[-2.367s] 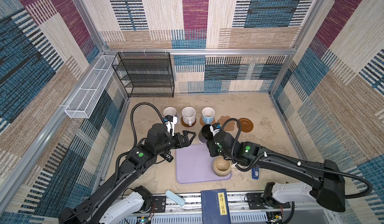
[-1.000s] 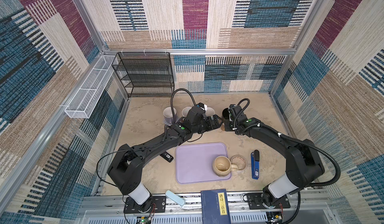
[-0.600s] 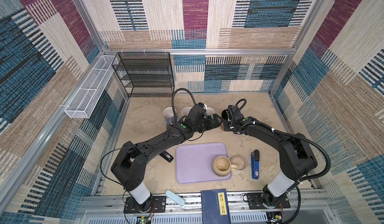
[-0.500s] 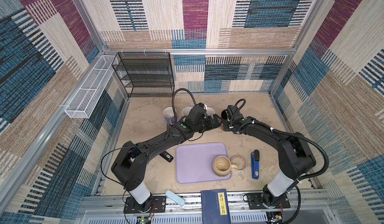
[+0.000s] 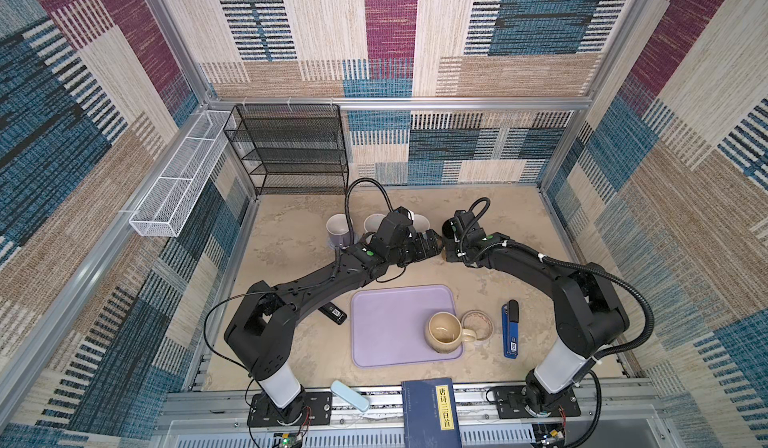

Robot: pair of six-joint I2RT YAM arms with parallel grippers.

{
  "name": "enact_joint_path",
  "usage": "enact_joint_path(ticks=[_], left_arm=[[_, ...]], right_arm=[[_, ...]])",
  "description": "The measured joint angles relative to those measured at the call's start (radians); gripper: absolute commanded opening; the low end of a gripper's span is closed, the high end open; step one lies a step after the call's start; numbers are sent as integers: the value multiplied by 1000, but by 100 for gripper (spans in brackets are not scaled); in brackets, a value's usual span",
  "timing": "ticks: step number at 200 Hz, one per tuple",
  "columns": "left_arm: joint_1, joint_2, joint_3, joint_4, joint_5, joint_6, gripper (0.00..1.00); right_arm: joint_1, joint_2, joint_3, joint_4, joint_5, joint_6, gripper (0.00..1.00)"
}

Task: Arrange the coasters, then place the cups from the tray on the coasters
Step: 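Lower the black mug onto the cork cloud coaster and open the right gripper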

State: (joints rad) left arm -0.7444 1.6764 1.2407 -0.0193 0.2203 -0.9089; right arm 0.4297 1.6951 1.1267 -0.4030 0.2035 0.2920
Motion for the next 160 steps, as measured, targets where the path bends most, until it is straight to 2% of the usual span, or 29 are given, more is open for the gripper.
enact_joint_path(ticks=[66,82,93,101,160], left_arm=[[0,-8,-14,0,0,0,99],[0,-13,-16,0,0,0,99],[0,-15,-17,0,0,0,99],[0,-16,-17,0,-1,0,99],[0,-31,-24,-10,-7,4,99]], right_arm=[[-6,4,-8,-5,-6,5,0],[-6,4,-8,-11,-6,11,16],[-6,4,-7,-13,-6,14,30],[-6,4,-5,-15,-6,22,35],[-6,-16,6,-13,2,26,43]])
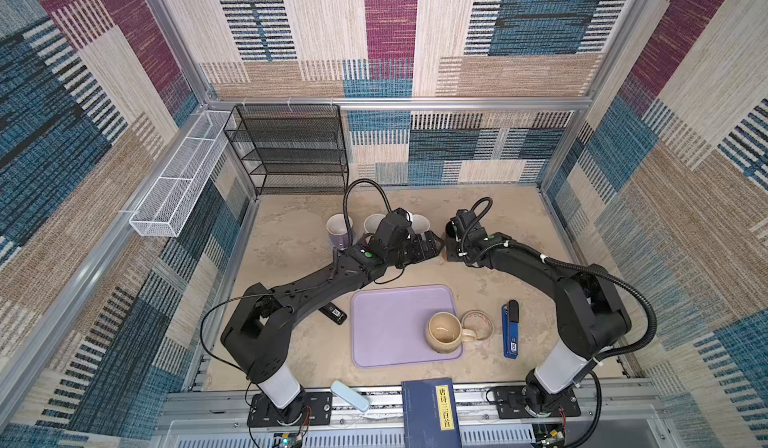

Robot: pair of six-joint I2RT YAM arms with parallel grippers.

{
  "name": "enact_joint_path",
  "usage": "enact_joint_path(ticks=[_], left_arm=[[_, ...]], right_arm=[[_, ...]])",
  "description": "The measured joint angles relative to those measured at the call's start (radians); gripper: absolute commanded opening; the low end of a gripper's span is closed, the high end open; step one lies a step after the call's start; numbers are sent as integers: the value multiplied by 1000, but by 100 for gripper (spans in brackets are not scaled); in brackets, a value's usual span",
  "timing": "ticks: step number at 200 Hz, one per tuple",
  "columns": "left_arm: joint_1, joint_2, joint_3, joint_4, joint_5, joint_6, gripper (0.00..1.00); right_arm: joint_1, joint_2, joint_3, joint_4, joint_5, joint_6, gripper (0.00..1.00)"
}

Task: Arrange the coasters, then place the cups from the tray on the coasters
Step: 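Lower the black mug onto the cork cloud coaster and open the right gripper, then move the right gripper back over the cream glazed mug on the tray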

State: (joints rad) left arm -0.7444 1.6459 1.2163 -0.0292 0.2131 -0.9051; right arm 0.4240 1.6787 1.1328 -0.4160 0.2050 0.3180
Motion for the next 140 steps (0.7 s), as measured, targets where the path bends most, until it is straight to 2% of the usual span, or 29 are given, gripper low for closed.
enact_joint_path(ticks=[40,44,49,52,55,87,140], left_arm=[[0,-52,-68,13,-1,0,99],[0,-61,-79,21,-1,0,99],[0,-75,-95,28,-1,0,100],[1,-84,-104,31,-1,0,100],[1,-93,-113,35,0,1,100],[2,-191,-181,43,-5,27,100],[3,-318,-268,-9,32,102,99]], right_arm=[[-1,-124,-68,11,-4,8,65],[-1,-145,-82,16,-5,10,77],[-1,-175,-103,27,-6,14,81],[-1,-193,-114,29,-10,13,96],[-1,-216,-129,34,-16,13,99],[-1,-385,-223,36,-70,0,99],[0,-682,-376,-61,-263,-8,88]])
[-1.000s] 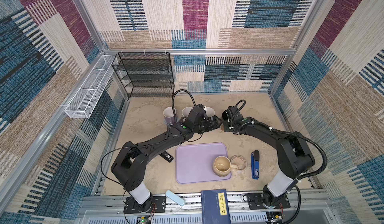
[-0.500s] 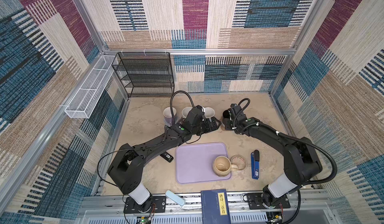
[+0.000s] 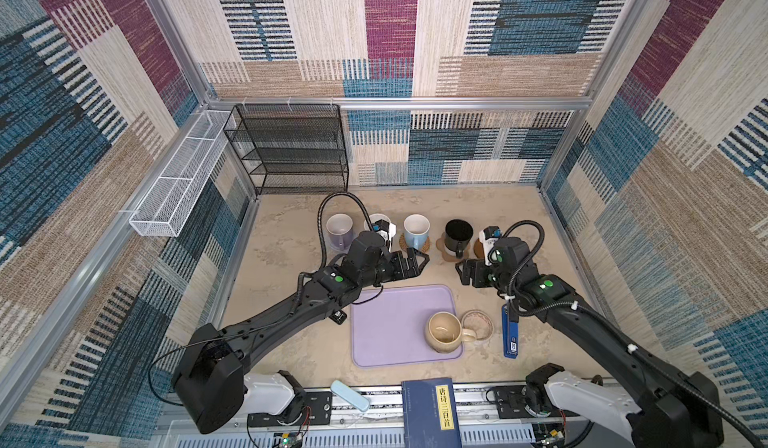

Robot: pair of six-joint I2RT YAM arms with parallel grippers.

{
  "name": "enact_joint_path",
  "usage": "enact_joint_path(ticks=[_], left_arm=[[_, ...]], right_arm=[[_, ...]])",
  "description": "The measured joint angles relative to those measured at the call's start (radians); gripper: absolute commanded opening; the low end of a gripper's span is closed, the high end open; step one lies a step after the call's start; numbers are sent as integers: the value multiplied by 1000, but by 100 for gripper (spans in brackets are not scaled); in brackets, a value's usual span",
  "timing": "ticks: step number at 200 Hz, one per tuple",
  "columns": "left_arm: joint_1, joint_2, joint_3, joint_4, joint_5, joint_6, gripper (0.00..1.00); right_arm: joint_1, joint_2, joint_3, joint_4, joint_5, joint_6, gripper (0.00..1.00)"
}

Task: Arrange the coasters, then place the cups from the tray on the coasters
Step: 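Move the right gripper back over the cream glazed mug on the tray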

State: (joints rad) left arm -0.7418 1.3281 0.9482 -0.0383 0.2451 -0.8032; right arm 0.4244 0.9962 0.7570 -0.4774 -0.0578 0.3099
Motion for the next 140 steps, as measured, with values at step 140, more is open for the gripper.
enact_joint_path(ticks=[140], left_arm=[[-1,-98,-122,-92,148,89,99]], right_arm=[[325,-76,-132,-227,-169,232,87]])
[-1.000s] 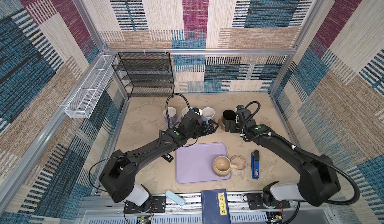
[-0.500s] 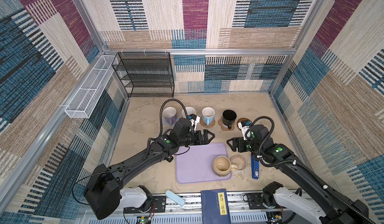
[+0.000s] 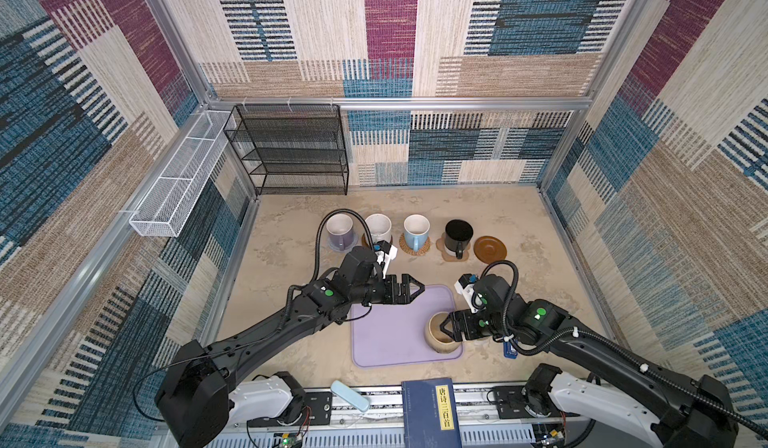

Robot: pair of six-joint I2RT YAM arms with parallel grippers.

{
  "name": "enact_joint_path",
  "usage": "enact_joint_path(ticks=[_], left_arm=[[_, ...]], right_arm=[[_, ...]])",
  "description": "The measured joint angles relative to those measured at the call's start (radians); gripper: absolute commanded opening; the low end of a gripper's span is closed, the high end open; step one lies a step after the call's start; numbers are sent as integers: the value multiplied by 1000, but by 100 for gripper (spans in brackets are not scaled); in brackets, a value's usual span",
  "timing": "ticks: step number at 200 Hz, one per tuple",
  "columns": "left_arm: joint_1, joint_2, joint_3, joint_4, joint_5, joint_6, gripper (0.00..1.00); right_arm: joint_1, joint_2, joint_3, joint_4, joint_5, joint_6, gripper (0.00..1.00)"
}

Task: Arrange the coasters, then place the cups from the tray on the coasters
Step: 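Move the right gripper back over the cream glazed mug on the tray, then close the right gripper on the cream glazed mug rim and lift it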

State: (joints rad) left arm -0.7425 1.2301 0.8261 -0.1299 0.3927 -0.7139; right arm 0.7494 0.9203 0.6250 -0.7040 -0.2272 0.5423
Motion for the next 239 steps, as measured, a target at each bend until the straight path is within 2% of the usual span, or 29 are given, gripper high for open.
enact_joint_path(ticks=[43,120,163,239], left_arm=[[0,-2,-10,-10,-23,10,99],[0,-9,-18,-11,-29,10,99],[0,-4,-18,-13,-47,10,99],[0,19,-11,-21,-50,10,99]], right_arm=[[11,-84,-23,-18,-10,43,87],[106,-64,-48,-19,-11,79,83],[167,-24,-36,-19,59,89,77],[189,55,-21,76,117,111,54]])
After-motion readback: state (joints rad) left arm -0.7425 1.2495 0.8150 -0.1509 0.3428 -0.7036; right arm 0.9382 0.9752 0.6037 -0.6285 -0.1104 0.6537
